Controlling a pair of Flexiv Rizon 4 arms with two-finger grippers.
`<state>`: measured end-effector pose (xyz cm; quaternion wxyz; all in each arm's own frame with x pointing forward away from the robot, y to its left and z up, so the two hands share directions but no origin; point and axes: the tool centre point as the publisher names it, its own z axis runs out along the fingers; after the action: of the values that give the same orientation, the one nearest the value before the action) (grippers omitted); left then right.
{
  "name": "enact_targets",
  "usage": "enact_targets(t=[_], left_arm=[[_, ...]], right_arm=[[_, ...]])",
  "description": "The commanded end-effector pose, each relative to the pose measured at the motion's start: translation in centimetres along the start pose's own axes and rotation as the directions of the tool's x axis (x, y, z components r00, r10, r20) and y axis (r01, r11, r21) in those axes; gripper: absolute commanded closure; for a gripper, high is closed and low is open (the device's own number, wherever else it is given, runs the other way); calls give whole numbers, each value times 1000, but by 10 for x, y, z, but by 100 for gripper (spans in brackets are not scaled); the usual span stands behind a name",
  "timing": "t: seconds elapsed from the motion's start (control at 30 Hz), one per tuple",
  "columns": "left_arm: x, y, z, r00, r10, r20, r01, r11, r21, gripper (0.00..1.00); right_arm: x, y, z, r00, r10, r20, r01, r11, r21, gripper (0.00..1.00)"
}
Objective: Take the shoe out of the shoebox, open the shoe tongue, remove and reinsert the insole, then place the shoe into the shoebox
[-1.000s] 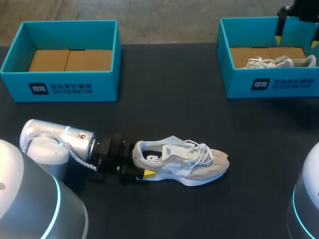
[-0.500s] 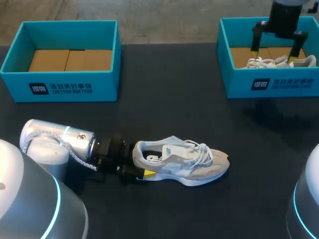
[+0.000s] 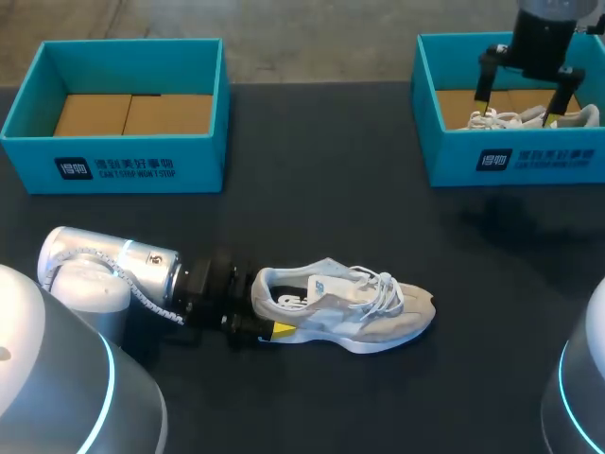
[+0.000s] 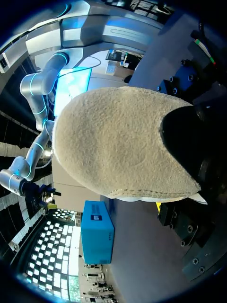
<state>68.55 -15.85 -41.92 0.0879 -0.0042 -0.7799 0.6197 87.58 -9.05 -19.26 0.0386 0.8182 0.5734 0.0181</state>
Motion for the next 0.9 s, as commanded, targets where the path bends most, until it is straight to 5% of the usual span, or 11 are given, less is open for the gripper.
enact_targets(t=[0.03,0.17,0.27,0.9], left_arm=[[1,3,2,1000,0,-1,0,1000,0,100],[1,3,2,1000,0,-1,0,1000,0,100],[1,3,2,1000,0,-1,0,1000,0,100],[1,3,2,1000,0,-1,0,1000,0,100]], right_arm=[[-1,-1,1,1000,0,-3,0,1000,-3,0],[-1,-1,1,1000,0,-3,0,1000,-3,0],[22,-12,14,1000,-7,12,7,1000,24,0],[111,-121,27,999,-29,-28,28,999,-31,0]])
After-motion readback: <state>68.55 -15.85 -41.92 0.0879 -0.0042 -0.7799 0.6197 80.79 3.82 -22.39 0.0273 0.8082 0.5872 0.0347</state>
